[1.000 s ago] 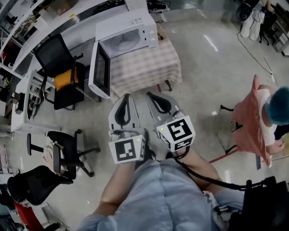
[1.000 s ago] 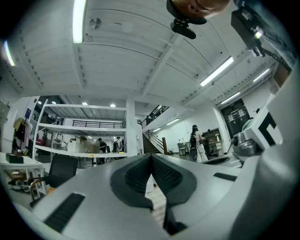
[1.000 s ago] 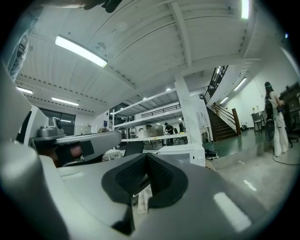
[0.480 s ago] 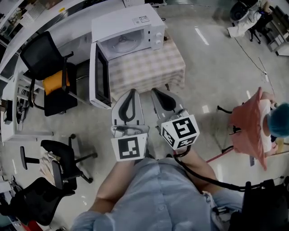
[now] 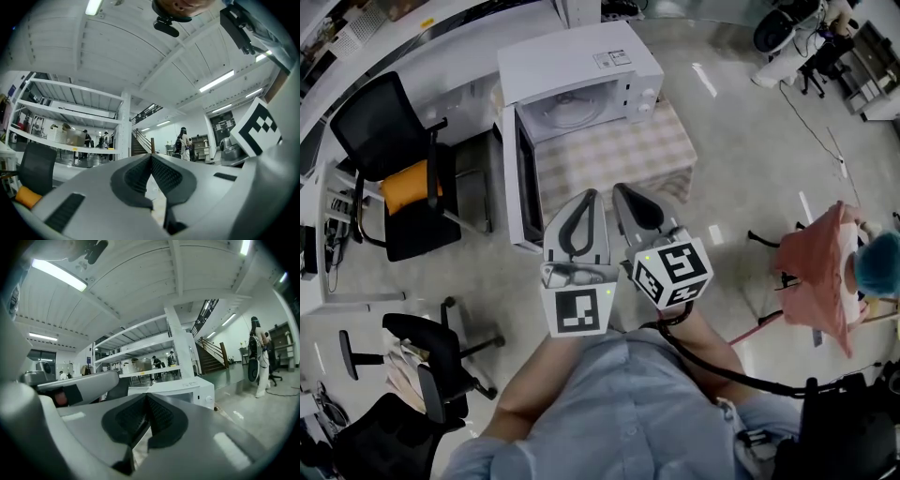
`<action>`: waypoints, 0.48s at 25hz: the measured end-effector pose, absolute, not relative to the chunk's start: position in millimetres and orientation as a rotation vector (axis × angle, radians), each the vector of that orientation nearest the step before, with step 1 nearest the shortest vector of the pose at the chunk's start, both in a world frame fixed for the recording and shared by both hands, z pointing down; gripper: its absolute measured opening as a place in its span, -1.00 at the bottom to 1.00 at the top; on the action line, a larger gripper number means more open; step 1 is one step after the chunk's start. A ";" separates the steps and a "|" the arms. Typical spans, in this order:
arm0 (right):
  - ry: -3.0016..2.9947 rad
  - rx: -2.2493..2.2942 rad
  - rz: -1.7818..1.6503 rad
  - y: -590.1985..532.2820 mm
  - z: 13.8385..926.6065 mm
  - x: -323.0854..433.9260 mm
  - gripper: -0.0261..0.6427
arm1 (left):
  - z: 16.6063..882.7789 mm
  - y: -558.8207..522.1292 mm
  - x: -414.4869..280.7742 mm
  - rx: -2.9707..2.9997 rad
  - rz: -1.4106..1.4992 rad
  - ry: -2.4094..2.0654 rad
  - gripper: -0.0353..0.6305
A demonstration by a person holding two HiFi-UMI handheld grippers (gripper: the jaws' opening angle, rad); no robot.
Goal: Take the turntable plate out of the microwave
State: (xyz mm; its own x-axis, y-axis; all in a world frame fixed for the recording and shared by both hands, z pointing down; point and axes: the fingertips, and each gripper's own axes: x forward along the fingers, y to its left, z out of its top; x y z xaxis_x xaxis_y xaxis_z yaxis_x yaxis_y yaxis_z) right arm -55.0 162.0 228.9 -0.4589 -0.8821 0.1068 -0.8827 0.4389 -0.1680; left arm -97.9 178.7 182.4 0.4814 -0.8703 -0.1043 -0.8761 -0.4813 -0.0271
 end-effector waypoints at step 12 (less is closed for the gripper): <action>-2.613 1.683 0.276 130.2 223.1 -49.8 -0.92 | 189.3 139.5 -101.7 -2.679 0.145 1.551 -0.87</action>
